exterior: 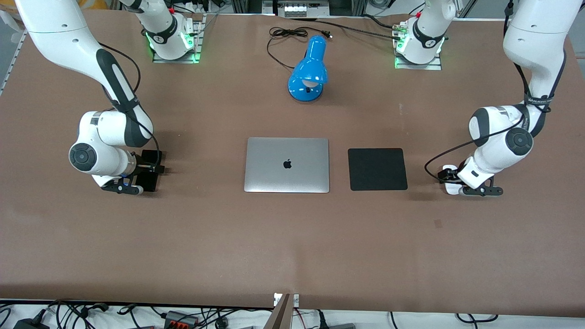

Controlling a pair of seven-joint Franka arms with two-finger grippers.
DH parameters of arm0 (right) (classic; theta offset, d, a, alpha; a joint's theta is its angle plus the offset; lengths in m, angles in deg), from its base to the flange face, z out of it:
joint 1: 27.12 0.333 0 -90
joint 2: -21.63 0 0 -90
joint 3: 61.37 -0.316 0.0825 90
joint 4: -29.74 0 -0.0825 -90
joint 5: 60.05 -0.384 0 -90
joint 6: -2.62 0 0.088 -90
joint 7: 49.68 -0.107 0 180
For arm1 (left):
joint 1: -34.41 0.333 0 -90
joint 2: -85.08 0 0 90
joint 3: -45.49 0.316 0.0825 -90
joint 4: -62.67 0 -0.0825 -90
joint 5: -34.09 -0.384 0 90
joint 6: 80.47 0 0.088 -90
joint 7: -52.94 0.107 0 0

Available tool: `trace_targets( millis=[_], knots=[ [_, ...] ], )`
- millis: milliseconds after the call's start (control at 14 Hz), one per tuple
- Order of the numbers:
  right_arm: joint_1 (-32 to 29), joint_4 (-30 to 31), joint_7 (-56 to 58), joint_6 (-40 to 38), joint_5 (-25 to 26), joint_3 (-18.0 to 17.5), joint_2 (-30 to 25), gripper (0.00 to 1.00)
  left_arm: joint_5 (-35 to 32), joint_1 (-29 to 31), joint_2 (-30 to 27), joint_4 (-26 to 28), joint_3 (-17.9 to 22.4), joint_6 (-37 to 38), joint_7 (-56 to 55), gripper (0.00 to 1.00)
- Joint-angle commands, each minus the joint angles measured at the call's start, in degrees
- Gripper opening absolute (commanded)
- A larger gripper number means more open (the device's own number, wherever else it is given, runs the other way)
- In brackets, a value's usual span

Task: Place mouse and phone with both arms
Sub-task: 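Grasp the phone with the right gripper while the left gripper grasps the mouse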

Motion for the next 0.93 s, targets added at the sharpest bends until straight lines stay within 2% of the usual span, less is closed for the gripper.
trace_targets(
  millis=[0, 214, 286, 500, 714, 857],
  knots=[
    [-0.2, 2.1, 1.4, 0.7, -0.1, 0.1, -1.9, 0.67, 0.0, 0.3, -0.1, 0.4, -0.4, -1.0, 0.9, 0.90],
    [-0.3, 2.0, 1.3, 0.8, -0.1, 0.1, -1.9, 0.39, 0.0, 0.2, -0.1, 0.2, -0.4, -0.4, 0.9, 0.41],
    [-0.2, 1.5, 1.2, 0.8, -0.2, 0.1, -1.9, 0.32, 0.0, 0.2, -0.1, 0.2, -0.4, -0.4, 0.8, 0.37],
    [3.6, -3.3, 1.1, -0.2, -0.6, -1.9, -1.3, 0.31, 0.0, 0.0, -1.1, -0.8, -0.4, 1.1, 0.4, 0.37],
    [9.3, -10.0, 1.0, -4.8, -0.8, -3.5, 0.0, 0.31, 0.0, -0.4, -3.1, -6.9, -0.5, 13.7, 0.3, 0.37],
    [12.7, -11.0, 0.3, -5.8, -1.2, -3.6, 1.2, 0.31, 0.0, -0.7, -3.2, -14.0, -1.9, 25.6, 0.1, 0.37]
  ],
)
